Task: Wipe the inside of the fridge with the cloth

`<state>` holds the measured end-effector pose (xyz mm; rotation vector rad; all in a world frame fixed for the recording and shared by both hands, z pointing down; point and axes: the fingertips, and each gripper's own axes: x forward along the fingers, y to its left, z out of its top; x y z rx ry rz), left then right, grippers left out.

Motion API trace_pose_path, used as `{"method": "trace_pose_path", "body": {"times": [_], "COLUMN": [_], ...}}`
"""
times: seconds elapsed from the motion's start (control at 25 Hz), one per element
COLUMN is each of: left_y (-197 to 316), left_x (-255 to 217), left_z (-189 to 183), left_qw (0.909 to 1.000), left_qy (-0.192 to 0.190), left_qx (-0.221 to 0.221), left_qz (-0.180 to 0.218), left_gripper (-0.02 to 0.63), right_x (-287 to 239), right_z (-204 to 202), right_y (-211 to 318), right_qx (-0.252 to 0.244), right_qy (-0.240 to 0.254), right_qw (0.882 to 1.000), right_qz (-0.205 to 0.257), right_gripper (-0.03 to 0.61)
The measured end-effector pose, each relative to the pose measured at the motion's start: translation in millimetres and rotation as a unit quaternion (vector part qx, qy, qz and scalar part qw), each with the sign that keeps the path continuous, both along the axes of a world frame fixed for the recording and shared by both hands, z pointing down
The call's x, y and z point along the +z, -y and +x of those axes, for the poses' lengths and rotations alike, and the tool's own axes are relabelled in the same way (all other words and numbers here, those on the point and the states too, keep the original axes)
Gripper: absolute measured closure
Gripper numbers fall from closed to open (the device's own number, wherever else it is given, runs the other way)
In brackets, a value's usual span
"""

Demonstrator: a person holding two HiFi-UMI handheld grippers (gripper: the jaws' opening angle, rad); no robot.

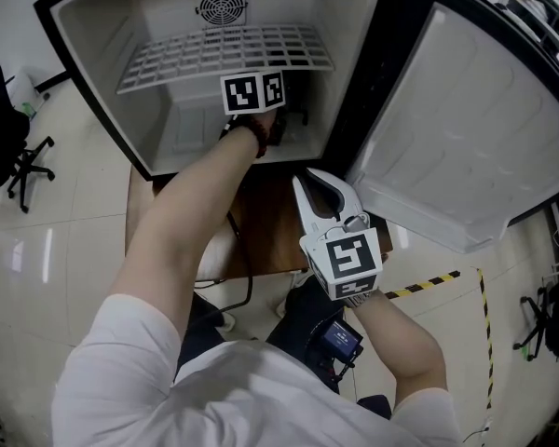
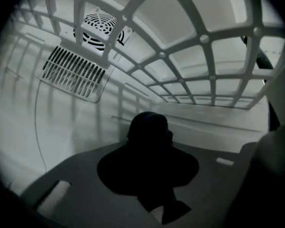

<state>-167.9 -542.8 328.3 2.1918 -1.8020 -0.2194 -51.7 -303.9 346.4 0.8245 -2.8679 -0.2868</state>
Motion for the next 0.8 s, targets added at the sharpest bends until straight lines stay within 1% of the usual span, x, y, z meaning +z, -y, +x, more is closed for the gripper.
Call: {"method": "trace_pose_path", "body": {"times": [0.16, 0.32, 0.48, 0.8], "left_y": [4, 2, -9, -36], "left_x": [0, -1, 0, 0], "left_z": [11, 20, 30, 49], "left_qw": [0.9999, 0.9995, 0.9991, 0.9983], "left_qy": [-0.002, 0.009, 0.015, 0.008], "left_qx": [0.015, 0.028, 0.038, 0.056], "left_qz": [0.005, 0.009, 0.010, 0.014], "left_gripper": [0.503, 0.506, 0.508, 0.509], "right_x": [3, 2, 0, -4], "right_z": [2, 3, 2, 2], "right_y": [1, 0, -5, -16], "right_qx": [0.001, -0.001, -0.005, -0.008], "right_qy": [0.000, 0.003, 0.005, 0.006], "right_qw": [1.000, 1.000, 1.000, 1.000], "right_qz": [-0.001, -0.001, 0.002, 0.008], "right_gripper": [0.538, 0.540, 0.541, 0.541]}}
